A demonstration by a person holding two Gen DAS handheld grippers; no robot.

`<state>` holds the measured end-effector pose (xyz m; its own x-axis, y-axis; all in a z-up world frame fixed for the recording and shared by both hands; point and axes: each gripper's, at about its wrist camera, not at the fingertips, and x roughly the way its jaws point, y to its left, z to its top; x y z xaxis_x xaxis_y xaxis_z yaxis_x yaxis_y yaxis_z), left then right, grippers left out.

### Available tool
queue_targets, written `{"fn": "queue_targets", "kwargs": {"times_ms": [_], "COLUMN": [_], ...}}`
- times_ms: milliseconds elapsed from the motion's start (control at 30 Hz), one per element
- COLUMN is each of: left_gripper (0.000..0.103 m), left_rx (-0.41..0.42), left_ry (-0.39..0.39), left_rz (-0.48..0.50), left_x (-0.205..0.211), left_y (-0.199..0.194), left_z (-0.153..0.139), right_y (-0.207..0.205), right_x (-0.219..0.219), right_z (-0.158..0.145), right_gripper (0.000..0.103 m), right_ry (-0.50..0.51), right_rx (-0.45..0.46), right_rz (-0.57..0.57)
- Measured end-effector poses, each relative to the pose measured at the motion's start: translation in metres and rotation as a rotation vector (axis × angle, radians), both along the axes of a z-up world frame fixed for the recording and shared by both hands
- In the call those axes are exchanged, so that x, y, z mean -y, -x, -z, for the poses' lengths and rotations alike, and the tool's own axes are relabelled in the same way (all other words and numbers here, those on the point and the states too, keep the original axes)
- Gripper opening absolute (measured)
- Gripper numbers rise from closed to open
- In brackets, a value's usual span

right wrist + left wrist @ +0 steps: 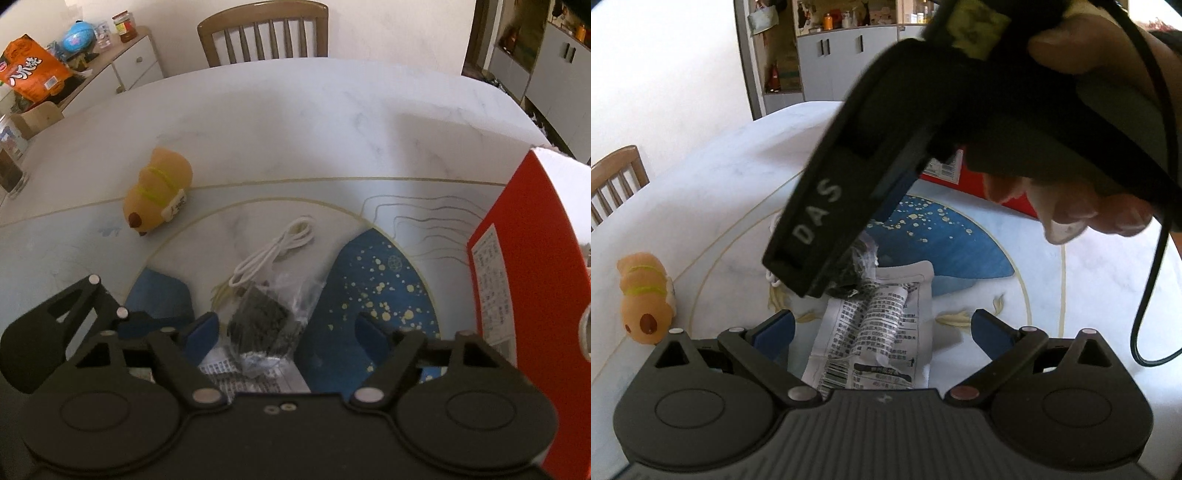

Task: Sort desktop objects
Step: 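Close the right gripper on the clear snack bag while the left gripper grasps the white sachet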

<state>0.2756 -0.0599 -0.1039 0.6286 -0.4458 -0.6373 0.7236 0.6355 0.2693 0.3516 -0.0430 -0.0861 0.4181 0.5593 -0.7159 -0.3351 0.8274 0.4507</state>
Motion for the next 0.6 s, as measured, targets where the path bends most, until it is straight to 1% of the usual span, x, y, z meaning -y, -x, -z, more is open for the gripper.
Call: {"fn": "queue_targets", "kwargs": {"times_ms": [133, 167, 233, 267, 467, 600], "left_gripper": [0.101, 0.099, 0.098, 0.098, 0.093, 0.093], "left_rx": [0.008, 0.006, 0.005, 0.006, 0.005, 0.005], "left_ry": [-0.005, -0.005, -0.005, -0.004, 0.009, 0.013], "left_rz": [0.007, 0.007, 0.007, 0.006, 0.003, -0.004], "left_x": [0.0019, 0.0022, 0.0029, 0.0033, 0.0035, 0.0034], "left_y": [0.0009, 0.0008, 0.0004, 0.0003, 0.0006, 0.0009], "left_z": [0.0027, 0.0033, 0.0043, 0.0043, 0.0046, 0.0046], "right_y": [-0.0027, -0.0032, -0.0035, -0.0039, -0.0055, -0.0067], "right_x": [-0.0015, -0.002, -0.0026, -0.0029, -0.0063, -0.0063], "right_z": [0.0008, 0.0013, 0.0021, 0.0027, 0.0058, 0.0058], "right_gripper": [0.076, 0.074, 0.071, 0.068, 0.065, 0.06], "right_ry": [0.001, 0.003, 0.001, -0.003, 0.002, 0.004], "right_rx": [-0.011, -0.013, -0.02, -0.023, -0.028, -0.023], "right_rz": [0.006, 0.007, 0.006, 0.004, 0.002, 0.009]}}
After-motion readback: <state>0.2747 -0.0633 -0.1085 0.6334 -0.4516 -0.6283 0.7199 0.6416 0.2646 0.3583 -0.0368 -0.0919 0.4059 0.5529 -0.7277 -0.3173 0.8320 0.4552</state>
